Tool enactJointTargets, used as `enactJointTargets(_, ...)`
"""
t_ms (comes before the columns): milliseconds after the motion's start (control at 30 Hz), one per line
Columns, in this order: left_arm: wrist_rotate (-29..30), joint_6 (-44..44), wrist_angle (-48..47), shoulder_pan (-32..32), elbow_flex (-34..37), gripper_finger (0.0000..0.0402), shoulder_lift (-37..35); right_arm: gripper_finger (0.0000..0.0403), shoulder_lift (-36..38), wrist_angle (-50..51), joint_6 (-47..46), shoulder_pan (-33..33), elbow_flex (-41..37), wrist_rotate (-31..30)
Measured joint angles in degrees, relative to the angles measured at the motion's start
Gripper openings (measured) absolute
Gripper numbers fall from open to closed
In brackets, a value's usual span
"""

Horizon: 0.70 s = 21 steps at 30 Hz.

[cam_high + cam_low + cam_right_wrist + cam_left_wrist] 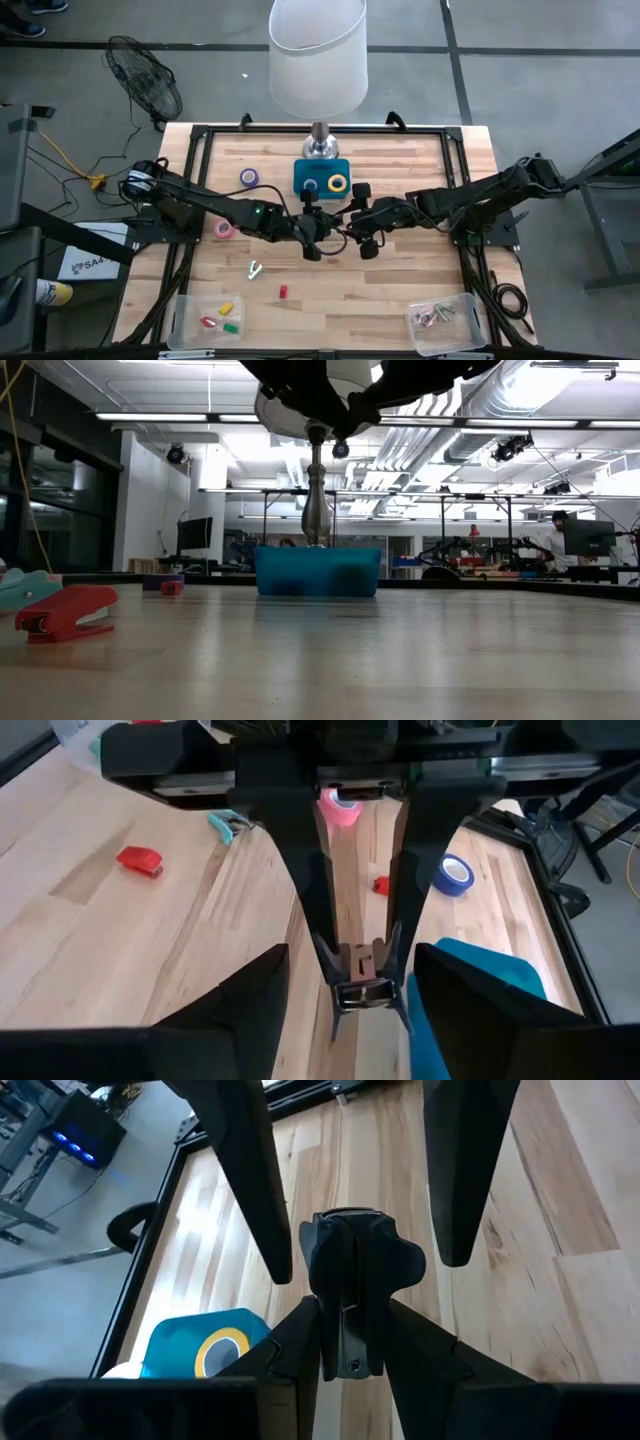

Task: Pick and place Stapler, Stapler remover, tape
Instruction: Put the black staple remover into the right transparent bin

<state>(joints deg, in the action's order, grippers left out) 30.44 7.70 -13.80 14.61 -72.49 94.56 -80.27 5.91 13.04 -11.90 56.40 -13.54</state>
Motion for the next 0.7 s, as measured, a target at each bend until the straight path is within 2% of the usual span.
enactJointTargets(267,-0.21,-0.02,-0.04,0.00,0.00,0.0090,0.00,0.0175,0.00,1.60,-0.01,0.00,0.00,-0.04)
enactJointTargets(700,-1.66,-0.42,-0.02,0.00,0.00,0.0090,0.00,0.0090,0.00,1.82,0.15,0.00,0.00,-0.22)
